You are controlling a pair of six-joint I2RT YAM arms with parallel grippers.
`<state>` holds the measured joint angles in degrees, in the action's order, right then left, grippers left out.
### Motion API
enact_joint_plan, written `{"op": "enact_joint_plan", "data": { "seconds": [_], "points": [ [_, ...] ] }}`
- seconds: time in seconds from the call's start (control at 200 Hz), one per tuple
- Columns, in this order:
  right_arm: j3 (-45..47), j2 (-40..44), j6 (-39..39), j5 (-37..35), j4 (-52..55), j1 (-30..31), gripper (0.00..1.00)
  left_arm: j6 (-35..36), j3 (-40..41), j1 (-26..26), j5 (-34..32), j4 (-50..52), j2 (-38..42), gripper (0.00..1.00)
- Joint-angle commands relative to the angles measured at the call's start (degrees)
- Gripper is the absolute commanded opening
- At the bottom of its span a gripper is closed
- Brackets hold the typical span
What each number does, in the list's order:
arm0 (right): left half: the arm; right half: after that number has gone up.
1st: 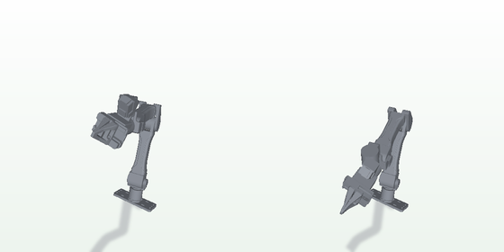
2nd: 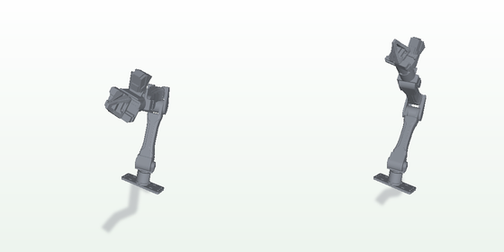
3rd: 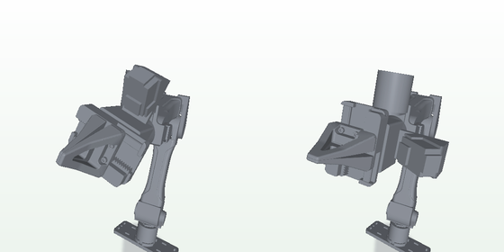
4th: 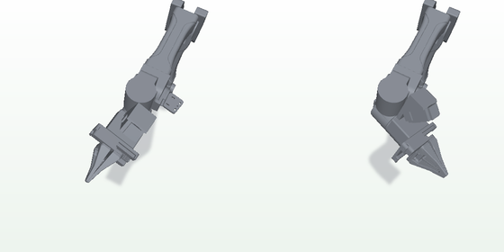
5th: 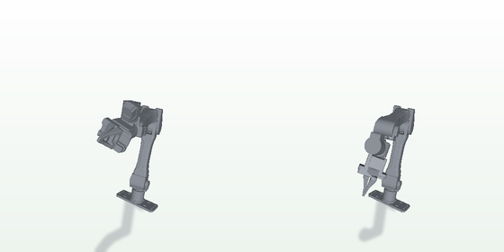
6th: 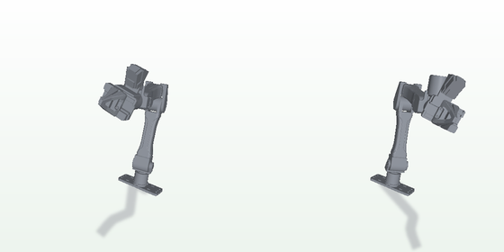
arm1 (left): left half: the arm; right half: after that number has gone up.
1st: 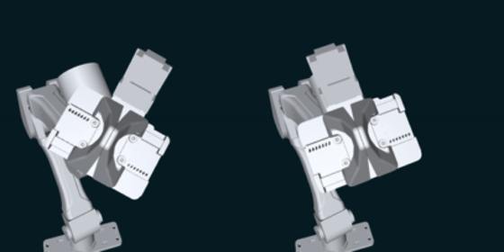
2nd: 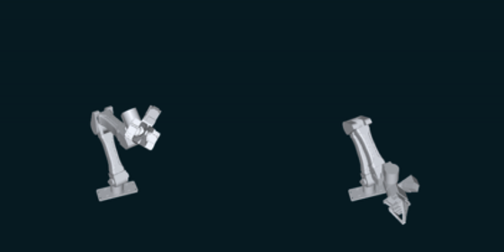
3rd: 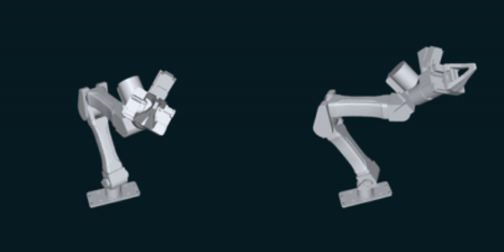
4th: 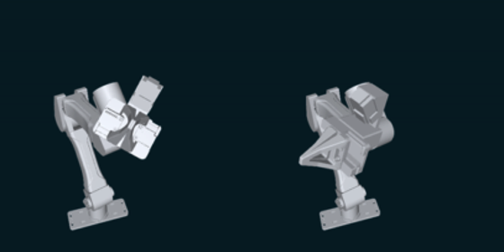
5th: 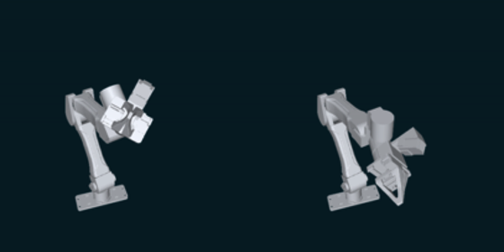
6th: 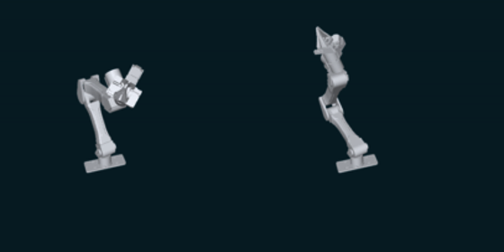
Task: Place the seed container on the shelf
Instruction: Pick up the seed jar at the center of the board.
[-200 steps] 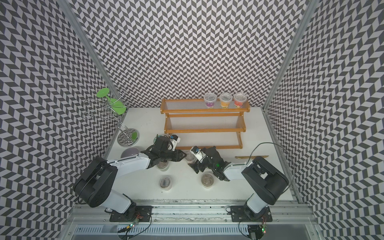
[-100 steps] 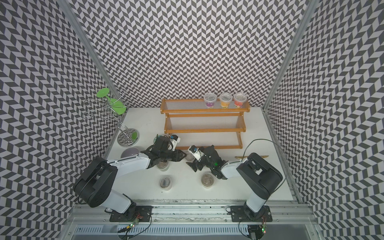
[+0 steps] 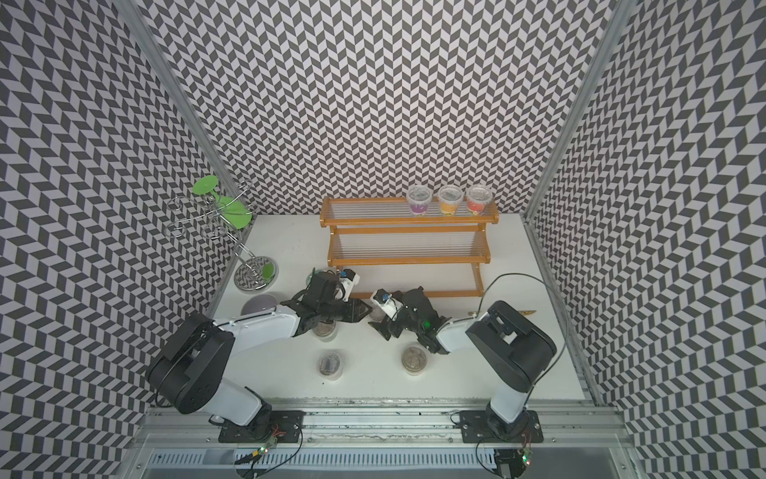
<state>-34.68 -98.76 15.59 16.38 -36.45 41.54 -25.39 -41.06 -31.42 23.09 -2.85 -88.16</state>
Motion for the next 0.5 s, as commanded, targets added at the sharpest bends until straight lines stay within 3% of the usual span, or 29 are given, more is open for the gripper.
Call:
{"op": "enact_joint_plan", "data": {
  "seconds": [0.0, 0.496],
  "points": [
    [-0.8, -1.1, 0.5, 1.7, -1.9, -0.1, 0.90, 0.6, -1.5, -0.1, 0.7, 0.5, -0.1, 0.36],
    [0.3, -0.8, 0.1, 2.8, -2.1, -0.1, 0.87, 0.7, -1.5, -0.2, 0.9, 0.6, 0.0, 0.36]
  ]
}}
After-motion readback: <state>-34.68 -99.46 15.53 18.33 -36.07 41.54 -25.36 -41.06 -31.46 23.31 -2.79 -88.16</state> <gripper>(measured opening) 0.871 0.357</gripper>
